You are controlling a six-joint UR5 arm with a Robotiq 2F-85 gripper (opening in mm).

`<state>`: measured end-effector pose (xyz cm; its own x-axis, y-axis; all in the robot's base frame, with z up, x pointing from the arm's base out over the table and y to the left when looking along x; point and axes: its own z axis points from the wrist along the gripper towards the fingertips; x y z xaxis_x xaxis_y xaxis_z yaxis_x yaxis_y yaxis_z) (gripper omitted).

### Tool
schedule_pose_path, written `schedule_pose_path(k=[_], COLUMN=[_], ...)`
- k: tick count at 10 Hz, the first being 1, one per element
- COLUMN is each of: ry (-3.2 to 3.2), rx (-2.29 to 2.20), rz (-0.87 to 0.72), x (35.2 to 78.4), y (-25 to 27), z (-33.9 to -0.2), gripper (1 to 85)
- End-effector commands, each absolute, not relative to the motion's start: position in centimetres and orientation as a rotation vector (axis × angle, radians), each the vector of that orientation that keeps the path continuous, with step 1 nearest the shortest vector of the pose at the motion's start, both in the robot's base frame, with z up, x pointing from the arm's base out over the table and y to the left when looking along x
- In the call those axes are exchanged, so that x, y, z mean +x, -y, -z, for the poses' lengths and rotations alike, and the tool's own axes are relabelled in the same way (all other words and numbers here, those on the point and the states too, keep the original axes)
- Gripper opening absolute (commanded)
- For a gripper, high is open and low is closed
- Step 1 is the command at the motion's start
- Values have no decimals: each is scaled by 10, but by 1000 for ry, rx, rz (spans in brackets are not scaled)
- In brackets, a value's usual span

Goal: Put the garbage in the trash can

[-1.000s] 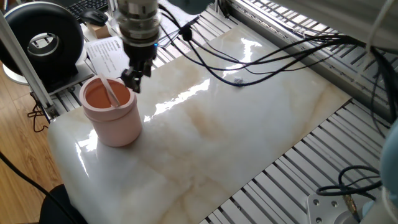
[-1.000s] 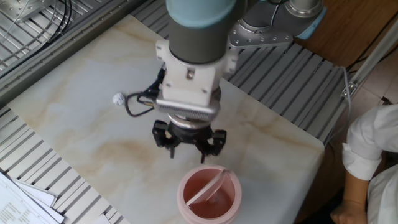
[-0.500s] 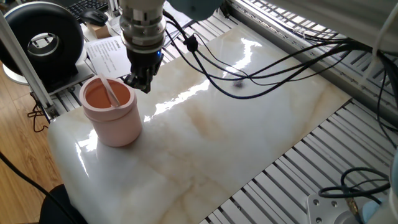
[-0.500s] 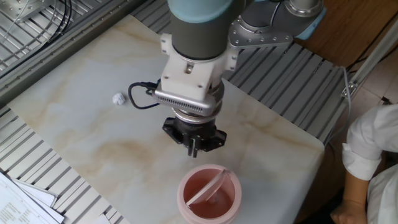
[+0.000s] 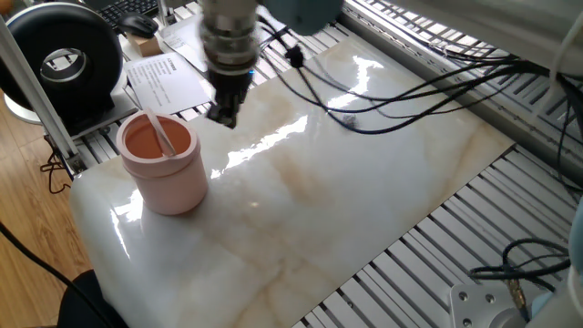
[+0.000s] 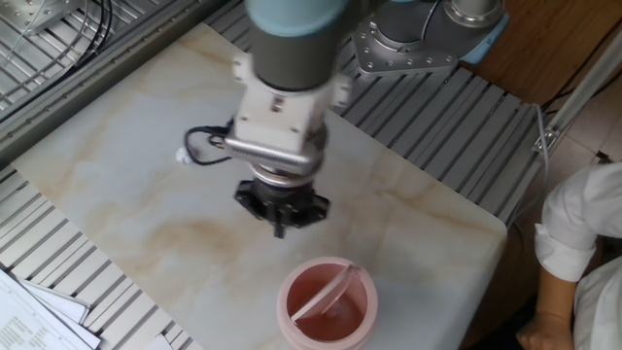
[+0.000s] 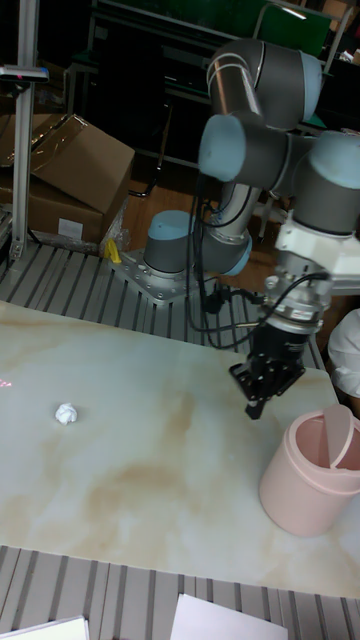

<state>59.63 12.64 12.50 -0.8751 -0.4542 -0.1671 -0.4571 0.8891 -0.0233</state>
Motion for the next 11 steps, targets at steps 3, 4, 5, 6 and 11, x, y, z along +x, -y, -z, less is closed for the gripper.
schedule_pose_path(k=[3, 4, 5, 6, 11], ry=[-2835, -2892, -2943, -2978, -2881], rx=[-819, -714, -628, -510, -826], rz=[-44, -24, 33, 68, 58], x=[580, 574, 569, 567, 575], y=[-80, -73, -61, -53, 60], z=[-101, -100, -99, -98, -83], gripper=[13, 13, 13, 13, 13])
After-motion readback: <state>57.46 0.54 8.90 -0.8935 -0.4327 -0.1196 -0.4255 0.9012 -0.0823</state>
